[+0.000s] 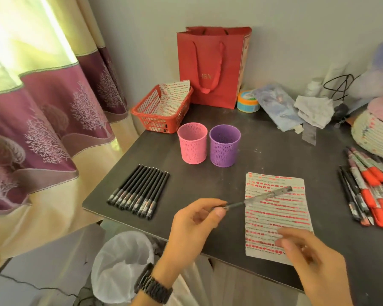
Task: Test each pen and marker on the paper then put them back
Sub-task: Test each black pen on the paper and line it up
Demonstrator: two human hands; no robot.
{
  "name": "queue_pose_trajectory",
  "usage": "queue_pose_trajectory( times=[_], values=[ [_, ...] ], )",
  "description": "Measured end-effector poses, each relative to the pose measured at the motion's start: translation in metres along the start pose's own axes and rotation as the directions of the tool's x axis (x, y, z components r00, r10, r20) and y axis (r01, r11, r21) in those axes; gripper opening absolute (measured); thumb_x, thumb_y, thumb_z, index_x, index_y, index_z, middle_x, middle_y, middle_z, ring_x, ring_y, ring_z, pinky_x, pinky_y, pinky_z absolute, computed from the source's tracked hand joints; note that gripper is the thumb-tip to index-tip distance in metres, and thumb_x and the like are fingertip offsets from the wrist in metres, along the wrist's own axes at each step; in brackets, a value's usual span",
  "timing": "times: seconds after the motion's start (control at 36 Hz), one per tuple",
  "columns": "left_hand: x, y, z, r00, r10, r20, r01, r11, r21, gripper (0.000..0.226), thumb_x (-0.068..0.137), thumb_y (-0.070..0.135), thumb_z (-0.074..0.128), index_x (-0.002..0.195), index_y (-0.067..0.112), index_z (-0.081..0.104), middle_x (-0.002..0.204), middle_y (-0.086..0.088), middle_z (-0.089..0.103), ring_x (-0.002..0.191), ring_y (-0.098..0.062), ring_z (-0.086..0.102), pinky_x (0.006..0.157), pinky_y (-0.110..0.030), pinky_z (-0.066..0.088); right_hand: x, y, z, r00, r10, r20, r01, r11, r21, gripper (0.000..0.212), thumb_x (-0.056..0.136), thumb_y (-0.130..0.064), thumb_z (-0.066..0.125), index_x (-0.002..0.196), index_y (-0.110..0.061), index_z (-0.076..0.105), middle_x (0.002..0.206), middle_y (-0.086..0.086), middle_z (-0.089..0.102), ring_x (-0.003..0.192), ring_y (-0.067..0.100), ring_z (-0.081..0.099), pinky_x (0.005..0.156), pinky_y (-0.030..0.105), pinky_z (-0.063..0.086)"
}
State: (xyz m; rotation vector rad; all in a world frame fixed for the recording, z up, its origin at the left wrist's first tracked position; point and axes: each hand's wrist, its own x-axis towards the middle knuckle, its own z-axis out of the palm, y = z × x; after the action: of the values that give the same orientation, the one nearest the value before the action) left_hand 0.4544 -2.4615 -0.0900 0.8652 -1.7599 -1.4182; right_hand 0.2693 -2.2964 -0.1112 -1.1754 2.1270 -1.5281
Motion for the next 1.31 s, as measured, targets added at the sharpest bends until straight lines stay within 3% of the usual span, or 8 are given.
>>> queue_pose_trajectory(
  times=[0.14,0.19,0.28,0.36,0.47,0.69,0.97,1.31],
  values=[
    [0.009,0.010,-0.082,0.939,0.082,-0.335,-0.036,0.989,0.141,0.013,0.091,0.031,0.074,0.098,0.041,0.076,0.095,0.012,0.076,0.087,-0.008,0.069,0.078,-0.019,0.054,-0.001,-0.011,0.012,0.999,-0.027,-0.041,0.017,0.969,-0.248,0.021,0.073,-0.030,0.077,0.086,-0.043,0.069,0.084,-0.016,0.069,0.072,0.009,0.061,0.065,0.009,0.045],
    [0.017,0.010,-0.118,0.878,0.104,-0.467,-0.001,0.976,0.217,0.012,0.091,0.033,0.073,0.097,0.043,0.075,0.094,0.016,0.075,0.087,-0.006,0.067,0.077,-0.021,0.052,0.003,-0.020,0.019,1.000,-0.017,0.018,0.022,0.945,-0.327,0.019,0.069,-0.037,0.074,0.087,-0.039,0.069,0.092,-0.009,0.075,0.077,0.012,0.066,0.072,0.015,0.051],
    [0.028,0.001,-0.161,0.789,0.112,-0.604,0.114,0.939,0.324,0.009,0.092,0.038,0.070,0.092,0.047,0.072,0.089,0.026,0.071,0.084,0.006,0.063,0.070,-0.020,0.046,0.011,-0.030,0.037,0.994,-0.069,0.079,0.098,0.874,-0.476,0.030,0.064,-0.028,0.084,0.092,-0.025,0.074,0.091,0.005,0.076,0.078,0.030,0.071,0.073,0.044,0.057],
    [0.036,-0.017,-0.190,0.739,0.124,-0.663,0.248,0.864,0.438,0.008,0.094,0.034,0.067,0.099,0.037,0.073,0.091,0.019,0.071,0.082,0.002,0.062,0.069,-0.020,0.043,0.015,-0.048,0.058,0.971,-0.187,0.149,0.238,0.807,-0.540,0.041,0.059,-0.022,0.092,0.096,-0.023,0.074,0.093,-0.001,0.075,0.080,0.026,0.072,0.067,0.034,0.053],
    [0.036,-0.044,-0.208,0.743,0.086,-0.663,0.386,0.754,0.530,0.015,0.095,0.033,0.064,0.105,0.026,0.074,0.091,0.010,0.068,0.085,-0.011,0.062,0.064,-0.021,0.040,0.018,-0.047,0.080,0.937,-0.183,0.296,0.310,0.828,-0.468,0.038,0.079,-0.036,0.080,0.115,-0.031,0.069,0.122,-0.011,0.067,0.108,0.016,0.064,0.083,0.029,0.051],
    [0.029,-0.059,-0.205,0.772,0.008,-0.635,0.436,0.721,0.539,0.023,0.095,0.030,0.057,0.111,0.036,0.073,0.099,0.003,0.072,0.094,-0.020,0.066,0.087,-0.043,0.056,0.008,-0.036,0.123,0.880,-0.223,0.420,0.380,0.861,-0.339,0.042,0.091,-0.043,0.065,0.129,-0.028,0.061,0.146,-0.008,0.047,0.135,0.011,0.039,0.097,0.024,0.045],
    [0.027,-0.058,-0.201,0.760,-0.014,-0.650,0.444,0.741,0.504,0.021,0.093,0.023,0.061,0.101,0.031,0.078,0.097,0.006,0.074,0.090,-0.010,0.064,0.080,-0.031,0.053,0.003,-0.025,0.129,0.878,-0.250,0.408,0.412,0.828,-0.380,0.044,0.092,-0.055,0.048,0.125,-0.031,0.063,0.145,-0.013,0.052,0.137,0.008,0.042,0.088,0.024,0.054],
    [0.024,-0.055,-0.202,0.793,-0.054,-0.607,0.459,0.709,0.536,0.017,0.091,0.030,0.061,0.096,0.040,0.074,0.092,0.018,0.070,0.086,0.003,0.059,0.067,-0.019,0.042,0.005,-0.024,0.128,0.875,-0.225,0.428,0.394,0.844,-0.363,0.043,0.095,-0.055,0.048,0.129,-0.033,0.060,0.147,-0.015,0.048,0.141,0.007,0.036,0.098,0.024,0.047]
  ],
)
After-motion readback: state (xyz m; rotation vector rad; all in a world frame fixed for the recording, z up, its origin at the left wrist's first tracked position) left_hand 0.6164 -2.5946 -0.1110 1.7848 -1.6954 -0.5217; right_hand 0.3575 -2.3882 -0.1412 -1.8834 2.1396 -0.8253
